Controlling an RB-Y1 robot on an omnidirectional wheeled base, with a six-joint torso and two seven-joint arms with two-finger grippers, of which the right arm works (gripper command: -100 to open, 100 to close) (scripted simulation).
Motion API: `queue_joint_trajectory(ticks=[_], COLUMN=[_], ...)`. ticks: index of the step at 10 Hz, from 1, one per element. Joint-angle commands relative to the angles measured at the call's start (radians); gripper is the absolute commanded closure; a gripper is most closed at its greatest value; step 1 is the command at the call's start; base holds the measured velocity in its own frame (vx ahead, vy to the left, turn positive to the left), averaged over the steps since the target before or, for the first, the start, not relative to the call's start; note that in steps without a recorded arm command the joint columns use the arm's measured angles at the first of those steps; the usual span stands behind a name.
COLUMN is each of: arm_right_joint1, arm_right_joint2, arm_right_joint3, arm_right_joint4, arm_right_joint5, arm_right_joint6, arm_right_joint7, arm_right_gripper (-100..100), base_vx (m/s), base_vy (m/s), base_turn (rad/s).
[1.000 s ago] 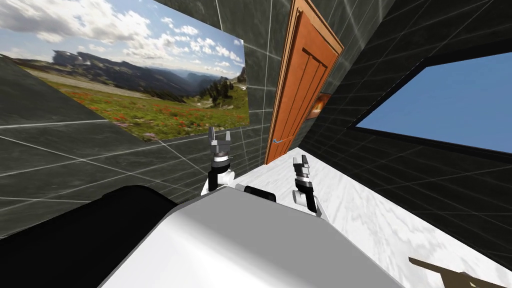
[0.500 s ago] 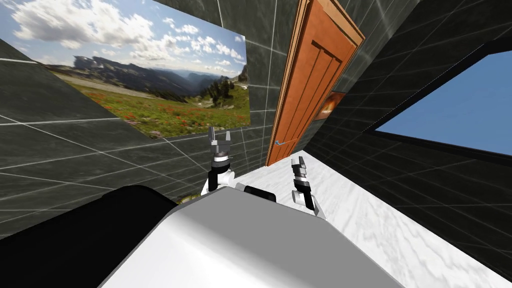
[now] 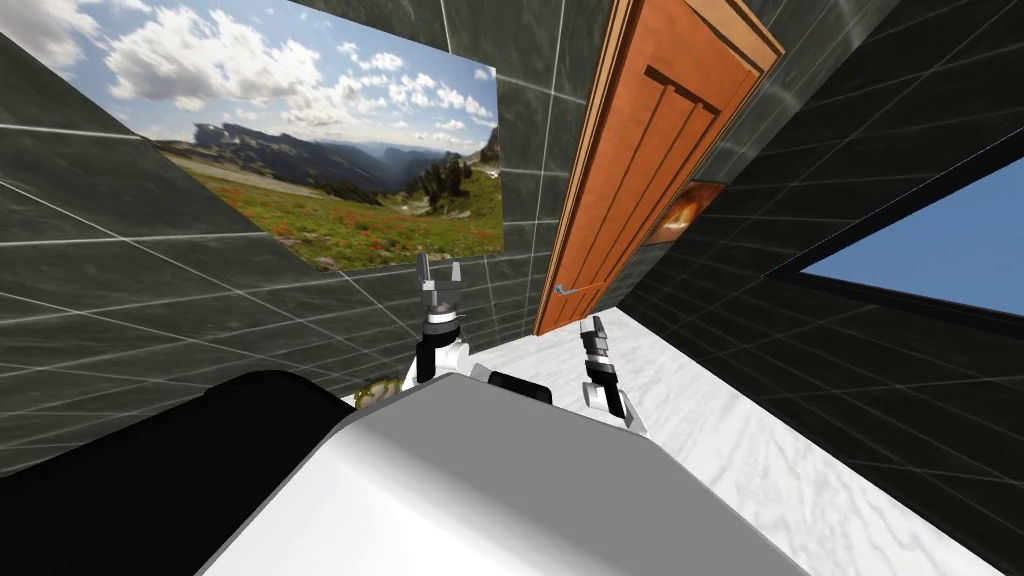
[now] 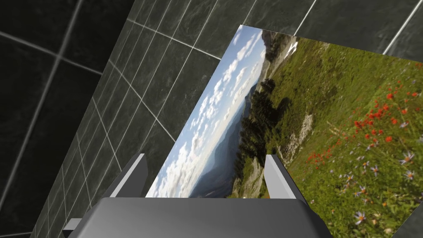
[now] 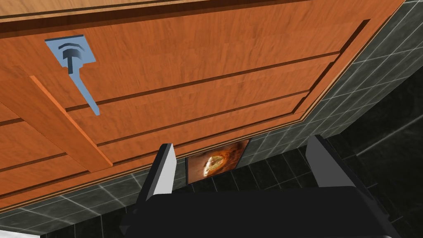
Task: Pull the door open
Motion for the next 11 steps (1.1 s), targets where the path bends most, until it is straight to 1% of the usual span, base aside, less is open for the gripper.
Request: queue_joint_trajectory(ticks=[1, 6, 7, 9, 11], arm_right_joint1=[-0.017, -0.062, -0.062, -0.08, -0.097], arm_right_joint2=[-0.006, -0.022, -0.022, -0.028, -0.034], arm_right_joint3=[0.001, 0.004, 0.004, 0.006, 0.007], arm_right_joint4=[0.042, 0.172, 0.172, 0.223, 0.272], arm_right_joint5=[-0.001, -0.005, -0.005, -0.006, -0.007], arm_right_joint6=[-0.006, -0.03, -0.03, -0.04, -0.049], arm_right_joint7=[-0.005, -0.016, -0.016, -0.02, -0.024], arm_right_gripper=[-100, -100, -100, -100, -100], base_vx=[0.058, 0.061, 0.043, 0.041, 0.039], base_vy=[-0.106, -0.088, -0.058, -0.048, -0.092], base_turn=[0.145, 0.157, 0.064, 0.116, 0.168])
